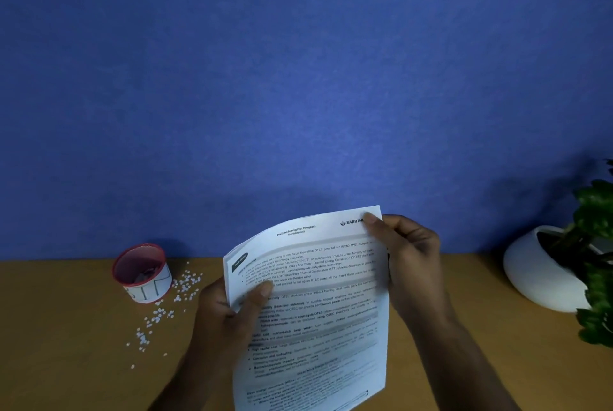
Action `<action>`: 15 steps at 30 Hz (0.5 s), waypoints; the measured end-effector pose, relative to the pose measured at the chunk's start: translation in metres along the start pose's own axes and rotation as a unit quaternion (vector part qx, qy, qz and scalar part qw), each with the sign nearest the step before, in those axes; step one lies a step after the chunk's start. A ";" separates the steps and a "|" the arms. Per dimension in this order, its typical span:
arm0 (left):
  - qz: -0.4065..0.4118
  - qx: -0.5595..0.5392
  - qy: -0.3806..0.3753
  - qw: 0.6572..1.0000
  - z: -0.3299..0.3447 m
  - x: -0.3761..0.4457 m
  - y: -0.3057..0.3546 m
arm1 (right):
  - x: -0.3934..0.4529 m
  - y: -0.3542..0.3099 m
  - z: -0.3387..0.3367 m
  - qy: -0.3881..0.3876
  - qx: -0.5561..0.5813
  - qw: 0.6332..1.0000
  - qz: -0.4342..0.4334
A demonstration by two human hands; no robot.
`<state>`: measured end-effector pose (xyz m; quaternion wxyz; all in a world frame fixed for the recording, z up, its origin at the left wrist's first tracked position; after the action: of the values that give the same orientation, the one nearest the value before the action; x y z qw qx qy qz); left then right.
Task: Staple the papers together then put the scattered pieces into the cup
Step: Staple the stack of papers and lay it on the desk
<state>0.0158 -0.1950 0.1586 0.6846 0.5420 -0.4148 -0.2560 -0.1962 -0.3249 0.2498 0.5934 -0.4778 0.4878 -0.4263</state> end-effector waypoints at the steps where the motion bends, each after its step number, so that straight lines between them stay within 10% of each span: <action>1: 0.003 0.001 -0.002 1.000 0.000 0.001 0.001 | 0.001 0.002 0.000 -0.001 0.001 1.000 0.003; 9: 0.000 0.008 0.017 1.000 -0.004 0.009 0.005 | -0.002 0.026 0.012 -0.173 -0.071 0.980 0.074; 15: 0.039 0.074 0.041 0.996 -0.013 0.022 -0.003 | -0.004 0.035 0.009 -0.127 -0.077 0.986 0.071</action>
<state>0.0388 -0.2067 0.1614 0.6682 0.5848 -0.4252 -0.1754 -0.1869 -0.3129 0.2166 0.6408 -0.5366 0.4726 -0.2793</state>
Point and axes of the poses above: each hand's wrist, its own x-axis towards the middle knuckle, its own z-axis out of the palm, y = z × x, the point moved 7 cm from there along x, towards the middle knuckle, and after that the axes turned 14 degrees about z, right-handed, at the moved point
